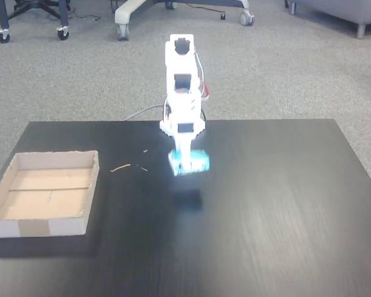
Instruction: Pick the green block and drop it in the box on the right.
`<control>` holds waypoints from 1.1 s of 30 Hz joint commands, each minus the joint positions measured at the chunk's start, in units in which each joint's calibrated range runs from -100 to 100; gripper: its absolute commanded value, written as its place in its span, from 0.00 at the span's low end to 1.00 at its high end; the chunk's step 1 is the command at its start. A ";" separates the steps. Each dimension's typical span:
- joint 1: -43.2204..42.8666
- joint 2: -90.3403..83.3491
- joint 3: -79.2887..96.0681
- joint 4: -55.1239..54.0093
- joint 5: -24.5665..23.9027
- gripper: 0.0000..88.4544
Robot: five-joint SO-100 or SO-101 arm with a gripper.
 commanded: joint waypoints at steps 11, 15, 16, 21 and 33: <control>27.48 -39.18 6.70 0.06 5.76 0.15; 34.84 -36.97 5.97 -4.49 6.35 0.16; 36.67 -35.28 5.16 -5.73 6.45 0.16; 41.73 -20.21 0.44 -15.47 7.28 0.16; 33.84 17.47 -25.22 -12.66 6.79 0.16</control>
